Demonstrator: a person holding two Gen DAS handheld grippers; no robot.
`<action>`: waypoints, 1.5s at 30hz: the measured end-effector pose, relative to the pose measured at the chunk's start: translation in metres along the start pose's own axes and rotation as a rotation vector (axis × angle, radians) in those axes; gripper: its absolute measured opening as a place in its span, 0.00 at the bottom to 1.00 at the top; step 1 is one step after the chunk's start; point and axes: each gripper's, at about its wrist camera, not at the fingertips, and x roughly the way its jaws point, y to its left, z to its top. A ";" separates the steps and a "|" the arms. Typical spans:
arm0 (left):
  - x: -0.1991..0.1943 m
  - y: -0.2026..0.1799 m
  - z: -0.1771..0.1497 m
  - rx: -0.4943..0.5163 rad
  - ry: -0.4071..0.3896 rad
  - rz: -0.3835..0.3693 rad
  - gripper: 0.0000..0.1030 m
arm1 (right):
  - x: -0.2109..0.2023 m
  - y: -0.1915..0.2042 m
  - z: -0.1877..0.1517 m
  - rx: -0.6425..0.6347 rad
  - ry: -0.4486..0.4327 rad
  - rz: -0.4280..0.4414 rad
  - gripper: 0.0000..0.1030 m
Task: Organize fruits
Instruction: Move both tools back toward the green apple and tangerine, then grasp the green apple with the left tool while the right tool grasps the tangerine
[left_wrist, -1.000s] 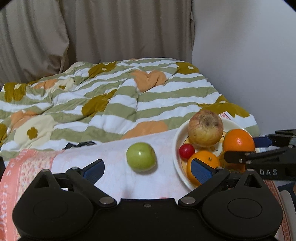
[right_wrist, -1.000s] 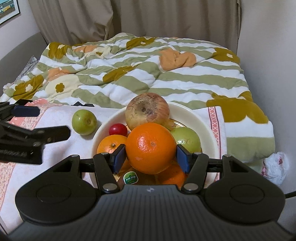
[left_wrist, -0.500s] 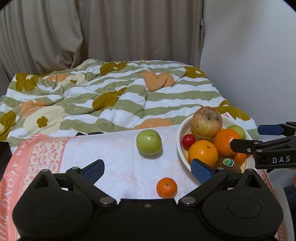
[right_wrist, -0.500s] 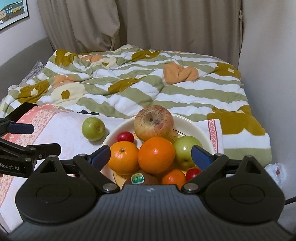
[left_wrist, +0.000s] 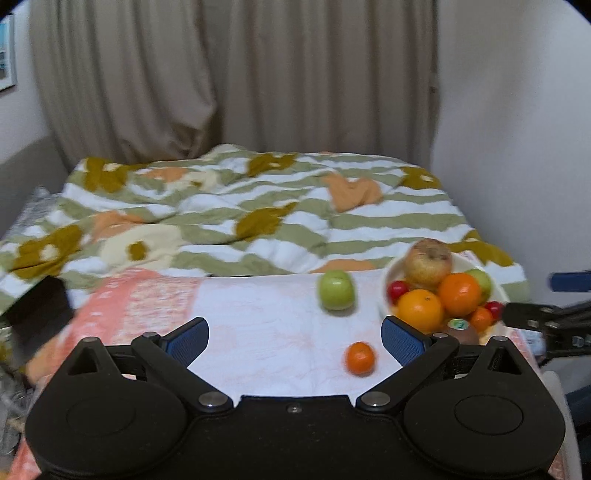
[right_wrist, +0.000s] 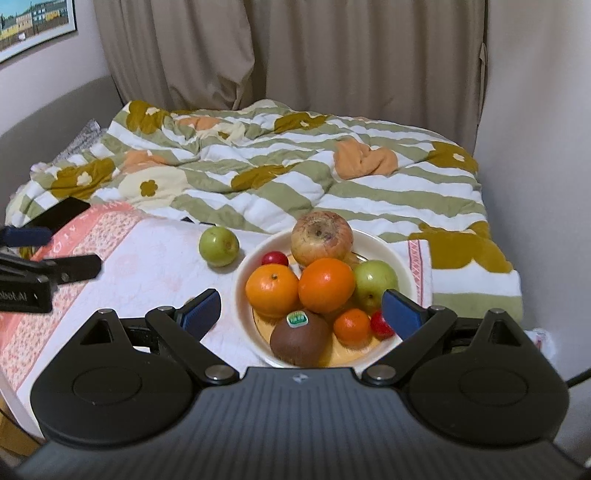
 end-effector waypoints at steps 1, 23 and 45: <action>-0.004 0.005 0.000 -0.005 -0.002 0.007 0.99 | -0.004 0.001 -0.001 0.002 0.002 0.003 1.00; 0.080 0.088 0.060 0.207 0.071 -0.256 1.00 | 0.024 0.098 -0.005 0.206 0.077 -0.125 1.00; 0.232 0.029 0.054 0.048 0.358 -0.588 0.80 | 0.121 0.146 -0.028 0.222 0.173 -0.197 0.93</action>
